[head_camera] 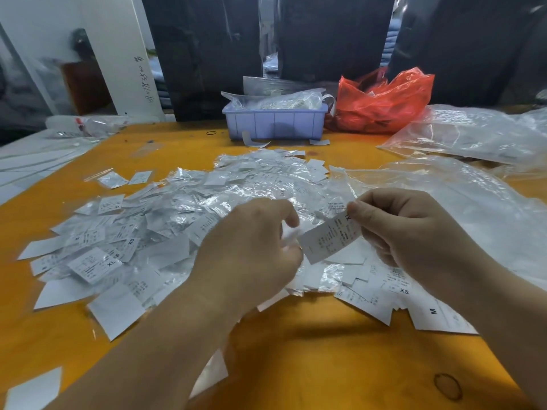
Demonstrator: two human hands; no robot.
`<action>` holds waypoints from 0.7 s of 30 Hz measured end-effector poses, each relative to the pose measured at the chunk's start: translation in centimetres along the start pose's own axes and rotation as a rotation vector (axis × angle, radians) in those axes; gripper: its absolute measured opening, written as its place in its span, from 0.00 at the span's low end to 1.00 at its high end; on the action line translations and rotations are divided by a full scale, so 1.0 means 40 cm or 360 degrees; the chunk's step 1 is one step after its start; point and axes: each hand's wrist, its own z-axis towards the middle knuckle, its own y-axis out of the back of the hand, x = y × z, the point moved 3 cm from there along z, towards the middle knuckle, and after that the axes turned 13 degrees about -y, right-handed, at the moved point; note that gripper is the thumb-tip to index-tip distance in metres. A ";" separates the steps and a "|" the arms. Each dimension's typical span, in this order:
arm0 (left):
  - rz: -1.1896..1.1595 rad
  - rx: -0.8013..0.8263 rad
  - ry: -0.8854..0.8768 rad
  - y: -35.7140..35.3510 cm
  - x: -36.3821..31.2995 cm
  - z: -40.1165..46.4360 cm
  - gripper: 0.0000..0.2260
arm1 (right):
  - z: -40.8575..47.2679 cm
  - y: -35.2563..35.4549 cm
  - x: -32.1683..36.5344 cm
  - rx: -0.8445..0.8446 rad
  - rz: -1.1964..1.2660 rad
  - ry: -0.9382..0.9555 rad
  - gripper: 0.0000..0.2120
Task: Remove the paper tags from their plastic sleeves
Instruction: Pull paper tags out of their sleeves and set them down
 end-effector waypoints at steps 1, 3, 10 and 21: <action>-0.0183 0.0078 0.0035 -0.006 -0.002 0.000 0.04 | -0.001 -0.004 0.001 0.0037 0.0019 0.0013 0.11; -0.0492 0.0125 0.0050 -0.011 -0.009 0.001 0.06 | -0.004 -0.011 0.005 0.0077 0.0013 0.0034 0.10; -0.0711 0.0099 -0.0069 -0.019 -0.034 0.001 0.19 | -0.019 -0.021 0.012 -0.0086 -0.0490 0.0348 0.12; -0.0883 -0.0087 0.0091 -0.022 -0.012 0.005 0.08 | 0.000 -0.007 0.002 0.0339 0.0341 -0.0036 0.24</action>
